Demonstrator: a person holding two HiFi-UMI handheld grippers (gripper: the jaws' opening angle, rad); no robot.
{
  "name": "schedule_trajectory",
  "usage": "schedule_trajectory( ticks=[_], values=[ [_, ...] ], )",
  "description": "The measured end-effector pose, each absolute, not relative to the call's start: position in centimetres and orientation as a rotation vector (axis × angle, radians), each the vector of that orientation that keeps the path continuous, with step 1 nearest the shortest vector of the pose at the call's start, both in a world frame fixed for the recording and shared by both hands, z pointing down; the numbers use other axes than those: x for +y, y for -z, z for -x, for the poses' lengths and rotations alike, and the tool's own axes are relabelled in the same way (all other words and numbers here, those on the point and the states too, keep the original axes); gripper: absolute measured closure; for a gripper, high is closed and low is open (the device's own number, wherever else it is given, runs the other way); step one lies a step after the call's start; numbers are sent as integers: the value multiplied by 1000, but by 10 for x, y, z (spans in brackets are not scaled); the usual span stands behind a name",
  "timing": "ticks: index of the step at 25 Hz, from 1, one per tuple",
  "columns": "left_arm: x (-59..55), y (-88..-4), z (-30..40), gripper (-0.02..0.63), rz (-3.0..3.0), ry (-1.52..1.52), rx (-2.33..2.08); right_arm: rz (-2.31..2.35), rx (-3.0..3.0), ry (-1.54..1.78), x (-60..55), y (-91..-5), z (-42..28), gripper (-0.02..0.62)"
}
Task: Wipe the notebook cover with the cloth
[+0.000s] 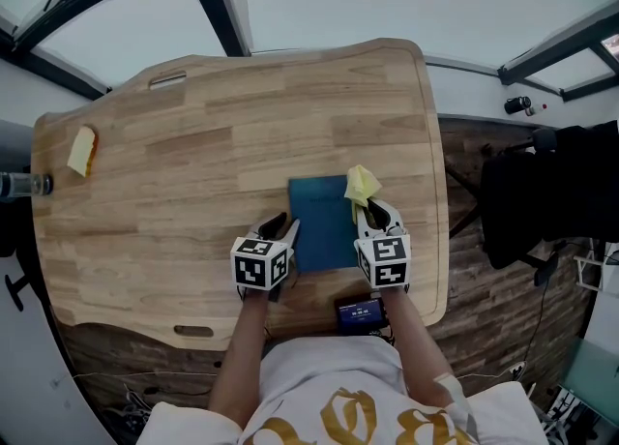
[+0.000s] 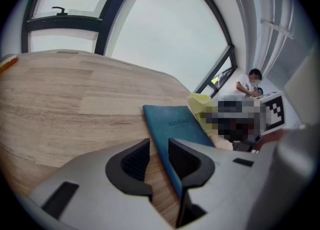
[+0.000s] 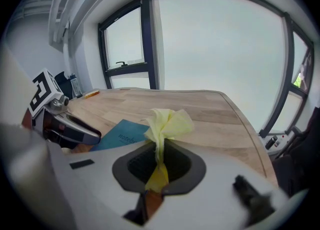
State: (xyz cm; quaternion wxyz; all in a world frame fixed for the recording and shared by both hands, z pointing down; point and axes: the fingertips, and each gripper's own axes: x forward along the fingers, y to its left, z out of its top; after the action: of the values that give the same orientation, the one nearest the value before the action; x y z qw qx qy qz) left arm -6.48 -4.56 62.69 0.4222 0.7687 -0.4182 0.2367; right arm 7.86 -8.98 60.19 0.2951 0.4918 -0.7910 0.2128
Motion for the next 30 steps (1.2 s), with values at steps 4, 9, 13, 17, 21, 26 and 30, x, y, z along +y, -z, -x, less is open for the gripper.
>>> schedule_trajectory(
  ticks=[4, 9, 13, 17, 21, 26, 30],
  values=[
    [-44, -630, 64, 500, -1910, -615, -1039, -1287, -2098, -551, -90, -607, -75, 558],
    [-44, -633, 61, 517, -1873, -607, -1014, -1273, -2089, -549, -91, -613, -75, 558],
    [-44, -633, 62, 529, -1827, -570, -1010, -1264, -2080, -556, -90, -618, -73, 558],
    [-44, -633, 61, 531, -1820, -563, -1003, -1262, -2077, -559, -90, -620, -72, 558],
    [-44, -633, 61, 532, -1819, -562, -1004, -1260, -2071, -561, -90, -621, -71, 558],
    [-44, -633, 61, 532, -1821, -564, -1004, -1261, -2066, -567, -91, -621, -70, 558],
    [-44, -633, 61, 532, -1819, -561, -1004, -1254, -2068, -567, -92, -620, -67, 558]
  ],
)
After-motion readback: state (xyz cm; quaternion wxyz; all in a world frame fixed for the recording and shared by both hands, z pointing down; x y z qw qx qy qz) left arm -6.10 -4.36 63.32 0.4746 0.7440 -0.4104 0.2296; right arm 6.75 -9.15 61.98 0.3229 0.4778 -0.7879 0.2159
